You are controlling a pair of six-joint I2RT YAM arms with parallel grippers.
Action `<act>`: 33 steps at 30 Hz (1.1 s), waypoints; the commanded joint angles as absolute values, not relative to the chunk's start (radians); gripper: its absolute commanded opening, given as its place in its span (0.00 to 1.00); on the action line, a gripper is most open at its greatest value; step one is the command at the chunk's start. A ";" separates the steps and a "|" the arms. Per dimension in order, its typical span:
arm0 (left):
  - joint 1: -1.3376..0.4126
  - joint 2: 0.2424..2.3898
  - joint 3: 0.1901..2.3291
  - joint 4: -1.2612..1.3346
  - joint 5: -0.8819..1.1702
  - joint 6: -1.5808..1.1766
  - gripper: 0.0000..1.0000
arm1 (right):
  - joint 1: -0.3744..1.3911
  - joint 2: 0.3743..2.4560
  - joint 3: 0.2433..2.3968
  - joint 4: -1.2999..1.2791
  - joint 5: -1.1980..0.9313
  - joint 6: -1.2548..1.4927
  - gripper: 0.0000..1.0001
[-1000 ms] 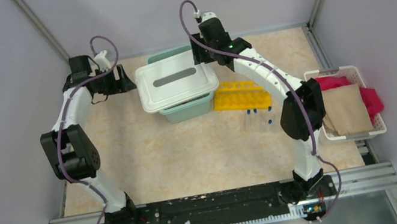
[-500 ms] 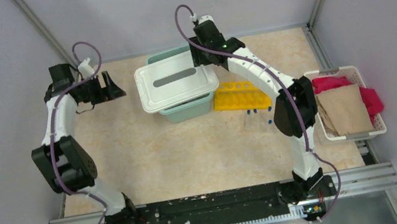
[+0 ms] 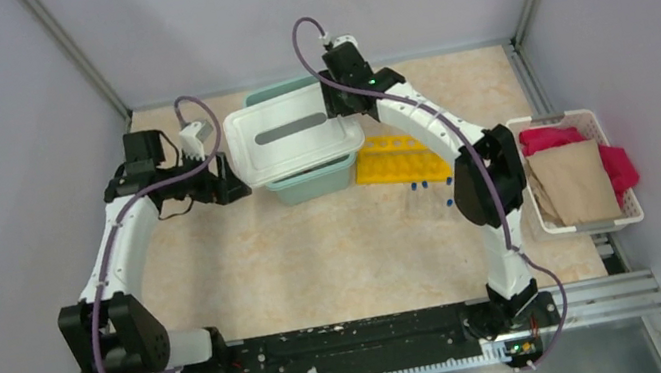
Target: Organize the chemistry lab equipment
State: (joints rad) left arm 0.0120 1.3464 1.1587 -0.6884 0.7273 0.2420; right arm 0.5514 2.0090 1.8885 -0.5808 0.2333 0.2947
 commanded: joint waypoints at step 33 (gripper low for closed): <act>-0.067 1.519 1.236 -0.452 0.300 0.287 0.85 | 0.603 1.678 1.545 -0.530 0.200 0.386 0.39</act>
State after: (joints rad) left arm -0.0631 1.4948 1.1923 -0.5034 0.3466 0.3019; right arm 0.5678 1.7515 1.5639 -0.5667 0.2001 0.3687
